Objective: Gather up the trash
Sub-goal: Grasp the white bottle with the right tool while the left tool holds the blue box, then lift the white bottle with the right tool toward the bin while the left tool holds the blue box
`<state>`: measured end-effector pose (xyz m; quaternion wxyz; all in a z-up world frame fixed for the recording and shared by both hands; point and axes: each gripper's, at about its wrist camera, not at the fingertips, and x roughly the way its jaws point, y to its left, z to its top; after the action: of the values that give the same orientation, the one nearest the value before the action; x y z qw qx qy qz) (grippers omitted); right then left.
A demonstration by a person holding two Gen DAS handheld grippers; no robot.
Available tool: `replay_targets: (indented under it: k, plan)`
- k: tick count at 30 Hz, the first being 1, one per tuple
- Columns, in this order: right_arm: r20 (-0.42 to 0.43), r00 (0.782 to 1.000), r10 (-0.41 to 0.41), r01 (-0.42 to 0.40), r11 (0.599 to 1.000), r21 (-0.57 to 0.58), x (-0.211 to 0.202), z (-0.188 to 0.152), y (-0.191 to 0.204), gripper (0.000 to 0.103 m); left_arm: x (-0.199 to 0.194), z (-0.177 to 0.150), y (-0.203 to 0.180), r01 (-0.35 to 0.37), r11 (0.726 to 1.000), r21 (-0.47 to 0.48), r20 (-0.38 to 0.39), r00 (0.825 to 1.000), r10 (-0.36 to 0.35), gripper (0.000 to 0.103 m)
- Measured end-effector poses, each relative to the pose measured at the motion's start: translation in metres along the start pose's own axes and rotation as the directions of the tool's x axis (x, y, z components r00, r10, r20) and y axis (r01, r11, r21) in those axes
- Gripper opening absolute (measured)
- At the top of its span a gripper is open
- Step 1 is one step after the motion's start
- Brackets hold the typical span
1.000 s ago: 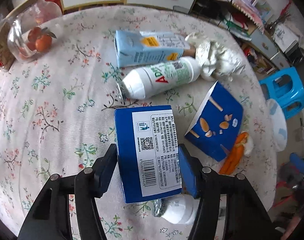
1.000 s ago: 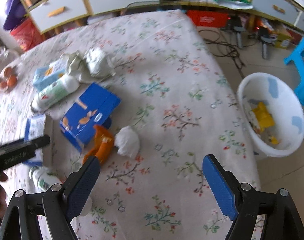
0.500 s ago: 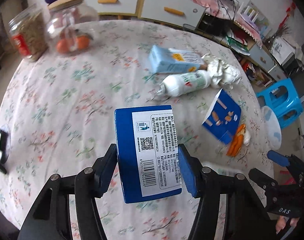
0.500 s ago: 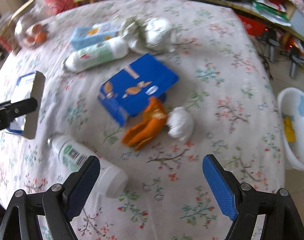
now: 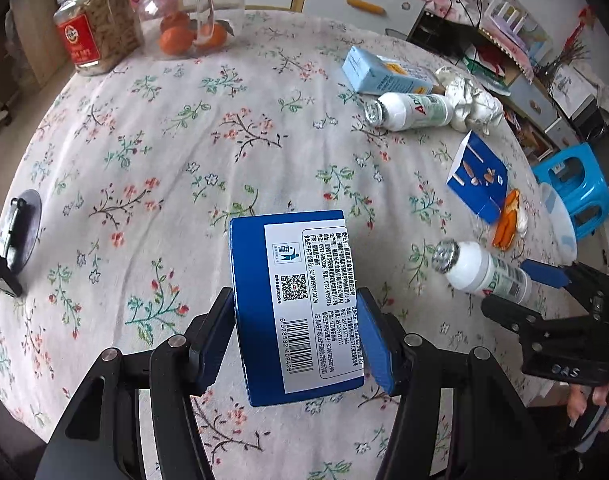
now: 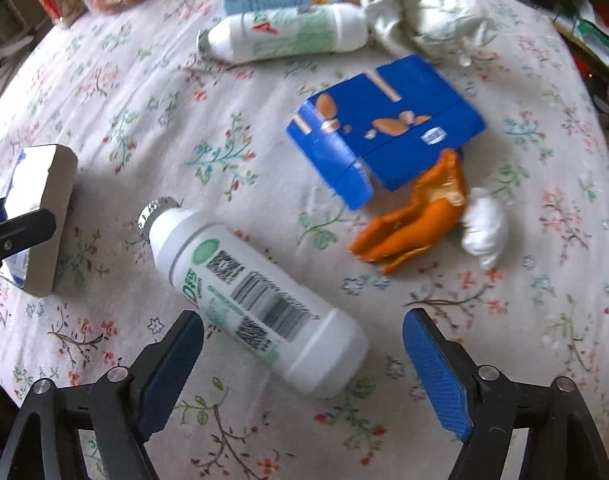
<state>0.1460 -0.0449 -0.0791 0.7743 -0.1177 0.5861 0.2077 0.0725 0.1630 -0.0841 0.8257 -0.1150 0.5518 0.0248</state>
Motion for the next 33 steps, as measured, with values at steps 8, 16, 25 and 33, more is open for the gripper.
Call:
replay_targets:
  k: [8, 16, 25, 33]
  plan:
    - [-0.013, 1.000, -0.017, 0.018, 1.000, 0.024, 0.015, 0.003, 0.004, 0.058, -0.004, 0.002, 0.001, 0.019, 1.000, 0.003, 0.004, 1.000, -0.019, 0.062]
    - [0.030, 1.000, -0.001, 0.000, 0.999, 0.049, 0.007, 0.006, -0.003, 0.043, -0.010, 0.006, -0.004, 0.031, 1.000, 0.004, 0.021, 0.999, -0.031, 0.062]
    - [0.107, 0.994, 0.009, -0.017, 0.997, 0.078, -0.023, 0.007, -0.022, 0.041, -0.017, 0.021, -0.026, 0.056, 0.998, 0.021, 0.049, 0.997, -0.057, 0.062]
    - [0.159, 0.987, 0.021, -0.045, 0.988, 0.150, -0.047, 0.011, -0.046, 0.040, -0.021, 0.033, -0.052, 0.080, 0.996, 0.042, 0.065, 0.995, -0.082, 0.062]
